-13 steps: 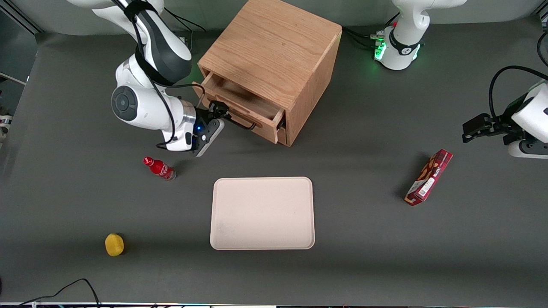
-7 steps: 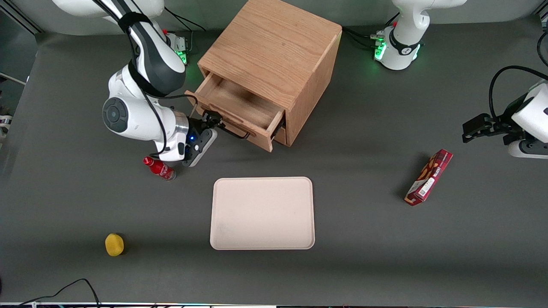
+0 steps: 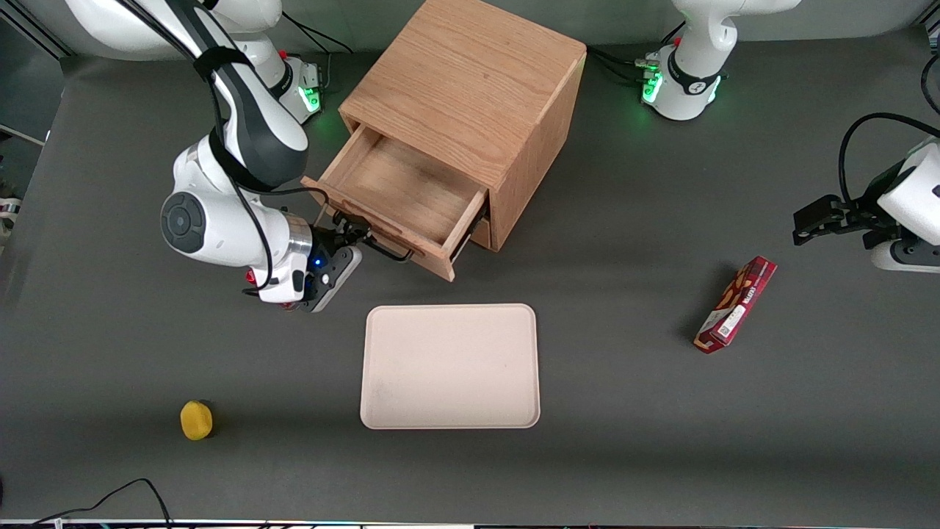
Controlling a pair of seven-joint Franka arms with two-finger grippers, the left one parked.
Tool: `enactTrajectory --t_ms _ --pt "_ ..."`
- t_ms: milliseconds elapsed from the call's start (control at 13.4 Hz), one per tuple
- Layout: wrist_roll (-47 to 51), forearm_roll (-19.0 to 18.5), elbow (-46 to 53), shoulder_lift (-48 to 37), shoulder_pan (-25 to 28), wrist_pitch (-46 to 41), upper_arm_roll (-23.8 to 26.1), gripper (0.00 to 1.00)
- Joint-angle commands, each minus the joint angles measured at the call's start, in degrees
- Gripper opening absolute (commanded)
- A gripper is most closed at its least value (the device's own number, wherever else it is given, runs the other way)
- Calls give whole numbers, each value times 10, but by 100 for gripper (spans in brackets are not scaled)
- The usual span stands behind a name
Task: Open upper drawer
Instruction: 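Pull the upper drawer outward by its handle with the right gripper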
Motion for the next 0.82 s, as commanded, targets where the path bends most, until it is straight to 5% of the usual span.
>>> enactTrajectory --t_ms 0,744 --pt "-10 -19 46 29 3 -26 -9 100" --pt "-54 -26 102 57 4 -60 -47 100"
